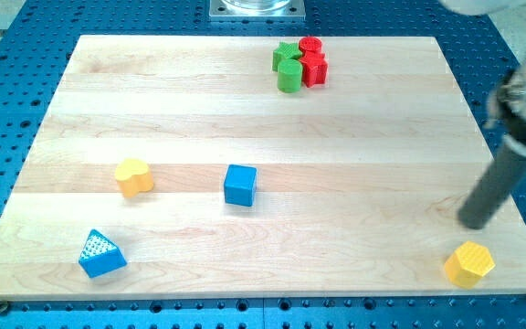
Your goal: Move the yellow hexagon diagonally to the bottom right side of the blue cube
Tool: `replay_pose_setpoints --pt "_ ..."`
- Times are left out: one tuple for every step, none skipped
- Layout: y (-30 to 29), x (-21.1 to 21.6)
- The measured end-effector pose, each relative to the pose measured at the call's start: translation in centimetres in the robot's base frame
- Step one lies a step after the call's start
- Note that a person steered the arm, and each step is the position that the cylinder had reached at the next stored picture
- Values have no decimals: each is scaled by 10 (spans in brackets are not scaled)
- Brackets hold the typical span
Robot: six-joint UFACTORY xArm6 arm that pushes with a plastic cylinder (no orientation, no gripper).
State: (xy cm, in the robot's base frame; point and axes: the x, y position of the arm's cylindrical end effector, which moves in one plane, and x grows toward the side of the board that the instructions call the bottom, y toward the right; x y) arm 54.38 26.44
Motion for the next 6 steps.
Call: replay_pose_setpoints --pt "8 74" --pt "1 75" --pt "-33 73" --pt "-77 69" --pt "-83 49" --pt "-76 28"
